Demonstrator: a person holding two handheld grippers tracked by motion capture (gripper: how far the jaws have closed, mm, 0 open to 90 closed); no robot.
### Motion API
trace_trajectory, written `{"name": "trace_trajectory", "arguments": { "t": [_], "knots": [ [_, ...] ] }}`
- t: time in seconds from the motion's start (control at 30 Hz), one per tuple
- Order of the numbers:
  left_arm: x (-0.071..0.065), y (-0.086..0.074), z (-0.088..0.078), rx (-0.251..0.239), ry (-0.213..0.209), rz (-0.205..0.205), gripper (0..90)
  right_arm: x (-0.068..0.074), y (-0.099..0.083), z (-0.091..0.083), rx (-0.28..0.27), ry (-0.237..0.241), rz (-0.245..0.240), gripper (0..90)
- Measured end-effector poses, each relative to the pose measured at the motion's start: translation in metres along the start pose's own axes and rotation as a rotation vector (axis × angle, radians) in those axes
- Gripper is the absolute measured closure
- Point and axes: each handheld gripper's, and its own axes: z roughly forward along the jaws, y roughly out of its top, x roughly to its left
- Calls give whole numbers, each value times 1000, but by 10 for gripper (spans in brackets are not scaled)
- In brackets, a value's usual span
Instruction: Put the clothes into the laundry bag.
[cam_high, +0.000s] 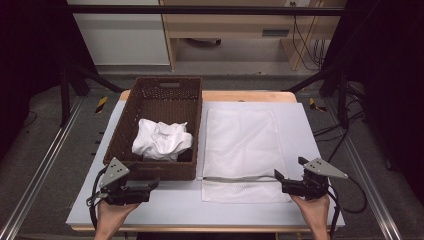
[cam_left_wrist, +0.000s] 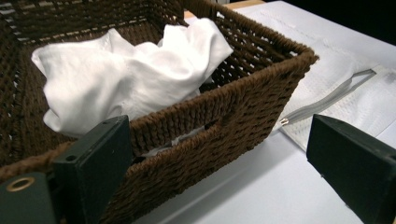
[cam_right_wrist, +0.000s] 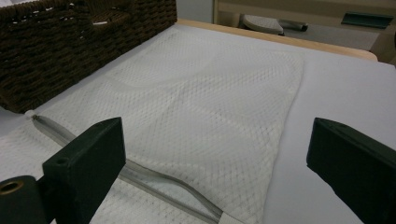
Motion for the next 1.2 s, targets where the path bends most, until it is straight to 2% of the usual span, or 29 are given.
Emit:
{"name": "trace_trajectory", "arguments": {
  "t": [0.17, 0.43, 0.73, 0.97, 1.2],
  "knots": [
    [-1, 5, -6, -22, 8, -5, 66, -1, -2, 1, 15, -1, 8, 54],
    [1, 9, -7, -27, 13, -2, 67, 1, -1, 1, 20, -2, 9, 61],
    [5, 24, -7, -50, 24, 8, 69, 1, -2, 2, 26, 1, 12, 64],
    [6, 38, -2, -77, 28, 10, 72, 4, -1, 4, 31, 5, 2, 66],
    [10, 49, 9, -70, 34, 7, 74, 5, -2, 5, 38, 4, 3, 69]
  ]
}}
